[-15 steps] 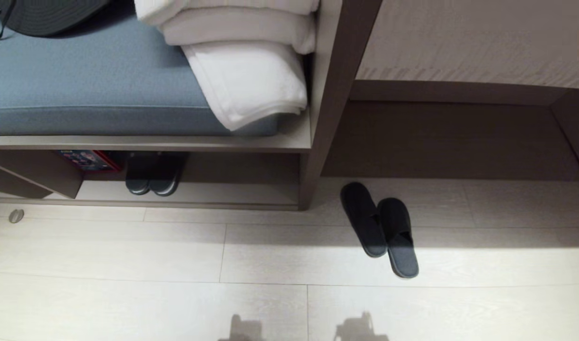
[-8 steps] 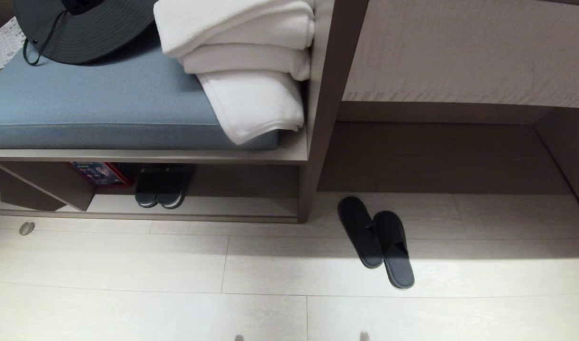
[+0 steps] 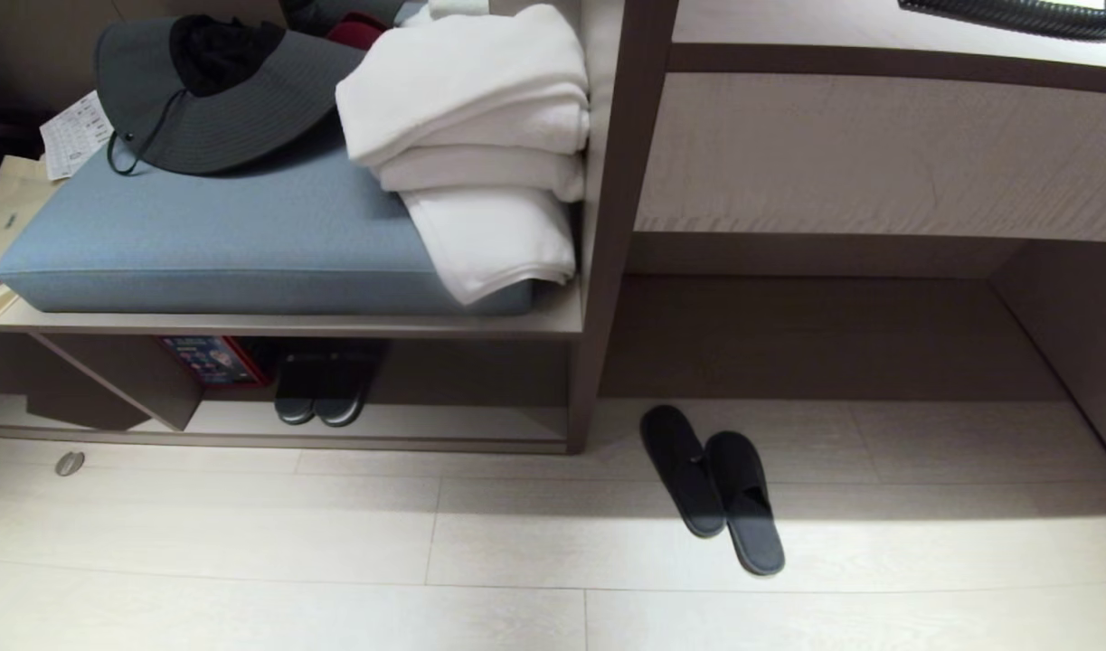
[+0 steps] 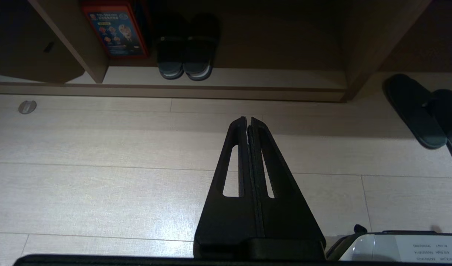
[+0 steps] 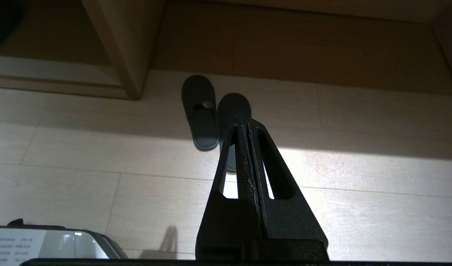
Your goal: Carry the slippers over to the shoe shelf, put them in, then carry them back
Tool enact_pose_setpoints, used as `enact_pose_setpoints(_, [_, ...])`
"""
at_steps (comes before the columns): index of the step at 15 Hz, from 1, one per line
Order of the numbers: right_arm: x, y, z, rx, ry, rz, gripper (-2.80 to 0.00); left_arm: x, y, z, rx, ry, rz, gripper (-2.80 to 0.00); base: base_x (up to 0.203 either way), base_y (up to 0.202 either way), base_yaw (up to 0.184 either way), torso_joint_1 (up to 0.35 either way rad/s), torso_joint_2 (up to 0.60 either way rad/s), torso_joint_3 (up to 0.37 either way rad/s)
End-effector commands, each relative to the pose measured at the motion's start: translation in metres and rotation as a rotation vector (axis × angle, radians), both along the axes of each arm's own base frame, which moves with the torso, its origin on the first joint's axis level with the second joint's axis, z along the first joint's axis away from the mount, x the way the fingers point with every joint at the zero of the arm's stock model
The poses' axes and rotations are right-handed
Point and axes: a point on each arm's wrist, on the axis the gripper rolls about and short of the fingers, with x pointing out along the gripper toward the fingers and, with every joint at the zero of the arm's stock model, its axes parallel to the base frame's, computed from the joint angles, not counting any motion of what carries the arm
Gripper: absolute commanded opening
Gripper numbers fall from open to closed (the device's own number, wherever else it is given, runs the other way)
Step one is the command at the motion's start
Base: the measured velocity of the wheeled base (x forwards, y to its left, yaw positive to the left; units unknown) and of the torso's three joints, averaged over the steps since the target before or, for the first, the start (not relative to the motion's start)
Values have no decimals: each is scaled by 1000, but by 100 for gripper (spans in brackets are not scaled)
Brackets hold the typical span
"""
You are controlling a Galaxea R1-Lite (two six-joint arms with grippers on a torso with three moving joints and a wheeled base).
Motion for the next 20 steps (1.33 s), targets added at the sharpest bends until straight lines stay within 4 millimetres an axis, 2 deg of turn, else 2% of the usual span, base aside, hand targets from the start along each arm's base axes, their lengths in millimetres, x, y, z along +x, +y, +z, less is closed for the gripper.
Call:
enact_pose_setpoints(1, [0, 0, 0, -1, 3, 0, -280, 0, 0, 0, 0, -1, -1, -280, 0, 0, 0, 7, -1, 199])
enact_pose_setpoints(20, [0, 0, 0, -1, 3, 0, -280, 0, 0, 0, 0, 1, 0, -280, 0, 0, 0, 3, 2, 203])
